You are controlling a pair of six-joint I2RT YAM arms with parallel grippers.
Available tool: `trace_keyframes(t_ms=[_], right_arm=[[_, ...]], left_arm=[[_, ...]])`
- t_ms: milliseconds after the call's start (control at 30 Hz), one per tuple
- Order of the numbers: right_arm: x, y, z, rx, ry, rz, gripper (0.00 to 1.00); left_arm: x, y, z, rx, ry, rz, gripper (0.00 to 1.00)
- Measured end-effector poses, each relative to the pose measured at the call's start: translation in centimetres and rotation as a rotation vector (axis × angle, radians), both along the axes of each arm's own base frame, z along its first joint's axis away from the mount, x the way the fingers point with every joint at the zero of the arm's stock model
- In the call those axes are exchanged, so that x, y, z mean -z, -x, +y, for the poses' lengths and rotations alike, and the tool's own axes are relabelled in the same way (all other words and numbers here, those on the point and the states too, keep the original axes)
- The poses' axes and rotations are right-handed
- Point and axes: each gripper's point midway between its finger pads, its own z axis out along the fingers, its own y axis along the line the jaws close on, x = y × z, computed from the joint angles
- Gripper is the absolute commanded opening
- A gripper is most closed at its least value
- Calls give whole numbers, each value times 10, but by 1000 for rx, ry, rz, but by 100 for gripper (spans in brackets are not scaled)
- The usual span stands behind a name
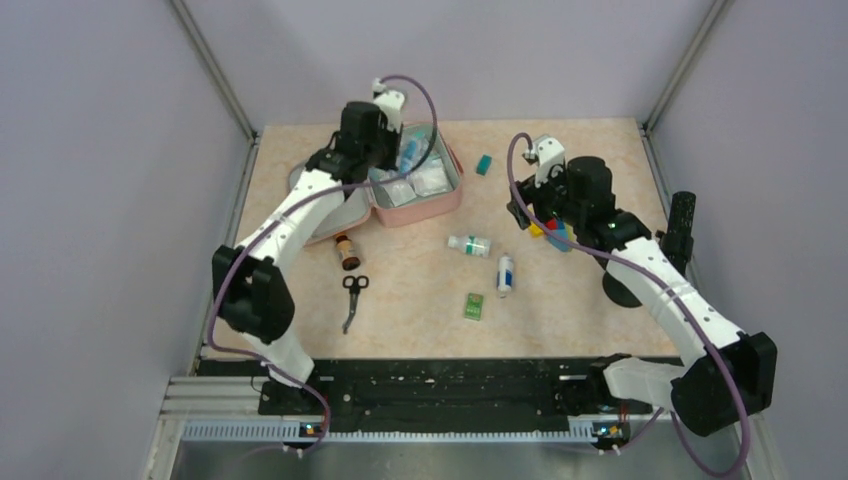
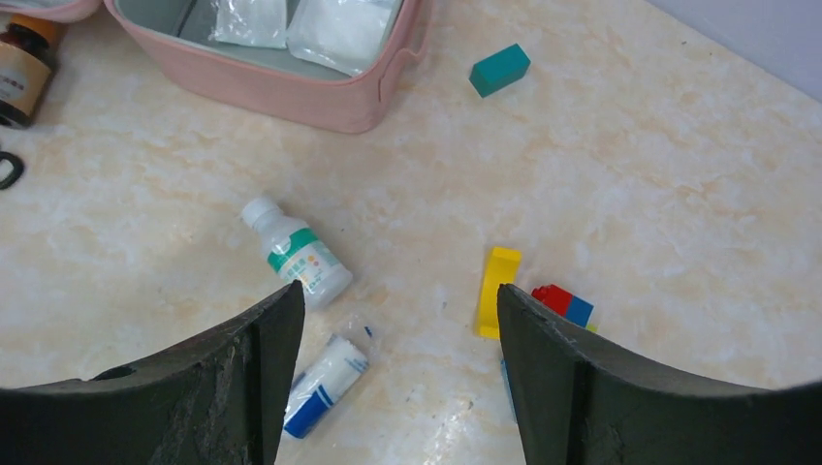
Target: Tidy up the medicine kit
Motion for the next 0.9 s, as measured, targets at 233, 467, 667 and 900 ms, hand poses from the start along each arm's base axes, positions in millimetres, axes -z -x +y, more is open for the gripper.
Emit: trace_keyframes(t_ms=[233, 467, 667, 900], right_arm=[[13, -15, 0, -29, 80, -2, 72], [-1, -33, 10, -42, 64, -36, 72], [-11, -49, 25, -57, 0, -53, 72], [34, -63, 36, -79, 12, 66, 72]], left_arm=[[-28, -131, 49, -259, 84, -103, 0], [54, -167, 69, -369, 133, 68, 0], [74, -154, 55, -384, 218, 176, 0], [90, -156, 49, -438, 273, 220, 6]])
